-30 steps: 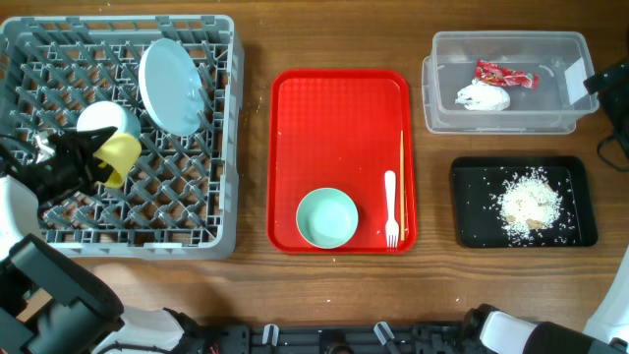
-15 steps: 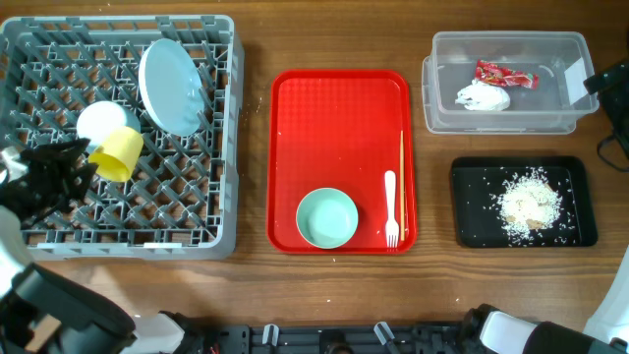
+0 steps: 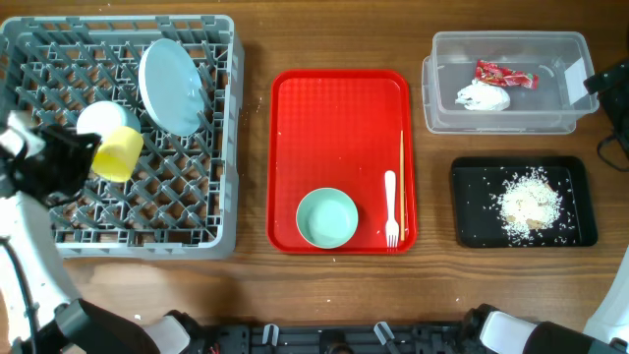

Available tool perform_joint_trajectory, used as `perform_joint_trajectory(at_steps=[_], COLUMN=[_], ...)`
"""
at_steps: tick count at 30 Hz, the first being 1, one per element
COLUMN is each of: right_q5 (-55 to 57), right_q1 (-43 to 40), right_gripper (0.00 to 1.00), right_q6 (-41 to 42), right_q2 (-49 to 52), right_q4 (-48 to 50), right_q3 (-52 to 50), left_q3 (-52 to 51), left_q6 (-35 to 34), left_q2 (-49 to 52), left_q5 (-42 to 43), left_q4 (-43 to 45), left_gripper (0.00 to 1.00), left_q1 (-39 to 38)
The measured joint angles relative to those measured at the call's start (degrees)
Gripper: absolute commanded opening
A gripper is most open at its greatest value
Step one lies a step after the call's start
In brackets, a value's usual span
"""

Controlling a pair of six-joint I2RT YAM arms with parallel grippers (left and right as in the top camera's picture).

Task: Sort waste into correct bins and load items into the dishwasher rack
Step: 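Carry the yellow cup with the left gripper and place it in the rack, then reach the left gripper to the tray and grasp the green saucer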

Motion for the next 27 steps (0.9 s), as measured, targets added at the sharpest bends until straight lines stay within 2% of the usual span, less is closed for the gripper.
perform_joint_trajectory(at_steps=[4, 12, 18, 22, 24, 27], right_q5=[0.0, 0.0, 0.0, 0.0, 0.0, 0.0], right_q1=[0.0, 0.0, 0.0, 0.0, 0.0, 0.0], right_gripper=[1.0, 1.0, 1.0, 1.0, 1.0, 1.0], right_q6=[0.0, 0.0, 0.0, 0.0, 0.0, 0.0], right_q2=[0.0, 0.0, 0.0, 0.0, 0.0, 0.0], right_q4=[0.0, 0.0, 0.02, 0.0, 0.02, 0.0], right_q3=[0.0, 0.0, 0.0, 0.0, 0.0, 0.0], left_q3=[-0.02, 0.0, -0.02, 0.0, 0.0, 0.17], left_q6=[0.63, 1.03, 0.15, -1.77, -1.84, -0.39], left_q2=[0.0, 1.66, 1.66, 0.5, -2.05, -9.31], left_q5=[-10.1, -25.16, -26.99, -27.21, -25.22, -16.85], left_q4=[-0.85, -4.94, -6.91, -10.6, -11.1, -11.02], left_gripper=[0.04, 0.04, 0.04, 0.04, 0.04, 0.04], left_q1=[-5.05, -6.03, -5.55, -2.14, -0.85, -1.53])
